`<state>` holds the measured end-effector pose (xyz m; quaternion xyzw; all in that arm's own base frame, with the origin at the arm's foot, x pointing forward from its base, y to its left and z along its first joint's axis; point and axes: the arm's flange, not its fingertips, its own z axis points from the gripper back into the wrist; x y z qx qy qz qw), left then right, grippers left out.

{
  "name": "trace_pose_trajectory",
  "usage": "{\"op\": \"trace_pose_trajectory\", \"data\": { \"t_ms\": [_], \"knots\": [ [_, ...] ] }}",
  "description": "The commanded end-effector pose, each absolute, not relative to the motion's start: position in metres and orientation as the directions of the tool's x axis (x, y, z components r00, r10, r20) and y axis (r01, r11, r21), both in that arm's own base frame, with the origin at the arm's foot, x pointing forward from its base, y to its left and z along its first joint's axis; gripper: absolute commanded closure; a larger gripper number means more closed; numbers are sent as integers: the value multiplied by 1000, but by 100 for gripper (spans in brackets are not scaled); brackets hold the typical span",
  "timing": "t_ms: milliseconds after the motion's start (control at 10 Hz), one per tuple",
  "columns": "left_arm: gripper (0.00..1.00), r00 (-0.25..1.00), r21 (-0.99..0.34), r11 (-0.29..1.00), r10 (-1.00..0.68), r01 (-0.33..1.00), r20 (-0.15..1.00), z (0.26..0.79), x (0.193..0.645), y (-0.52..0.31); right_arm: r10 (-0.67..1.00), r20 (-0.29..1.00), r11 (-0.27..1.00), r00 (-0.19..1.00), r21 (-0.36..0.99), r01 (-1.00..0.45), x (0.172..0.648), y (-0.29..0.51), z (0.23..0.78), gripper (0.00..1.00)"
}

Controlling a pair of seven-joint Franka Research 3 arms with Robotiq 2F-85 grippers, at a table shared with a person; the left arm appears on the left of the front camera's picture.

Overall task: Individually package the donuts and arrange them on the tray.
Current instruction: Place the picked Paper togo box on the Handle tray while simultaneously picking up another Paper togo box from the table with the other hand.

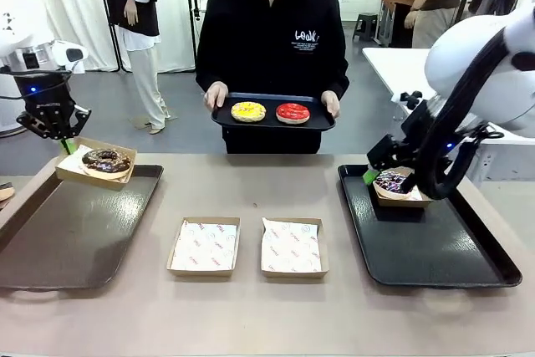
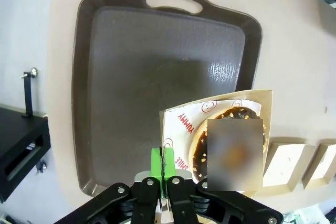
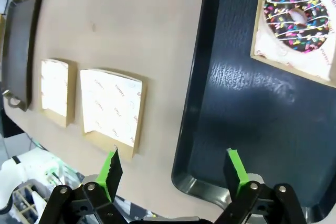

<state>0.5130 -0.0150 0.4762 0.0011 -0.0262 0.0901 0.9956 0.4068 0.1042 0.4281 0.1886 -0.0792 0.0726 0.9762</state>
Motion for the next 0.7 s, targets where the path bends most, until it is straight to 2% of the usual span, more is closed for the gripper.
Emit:
{"op": "trace_pose_trajectory", "data": {
  "t_ms": [0, 100, 200, 300, 600],
  "knots": [
    [99, 981, -61, 982, 184, -181, 51, 470, 509, -9, 105, 170, 935, 980, 318, -155, 399, 114, 422, 0],
    [99, 980, -71, 980, 192, -189, 53, 469, 510, -10, 124, 172, 924, 977, 338, -176, 392, 111, 421, 0],
    [99, 982, -78, 982, 176, -170, 74, 472, 511, -17, 119, 173, 920, 978, 350, -174, 405, 110, 424, 0],
    [99, 979, -27, 979, 202, -201, 38, 470, 511, -11, 119, 173, 920, 978, 350, -174, 405, 110, 424, 0],
    [99, 979, -27, 979, 202, -201, 38, 470, 511, -11, 119, 173, 920, 978, 350, -174, 405, 110, 424, 0]
  ]
}}
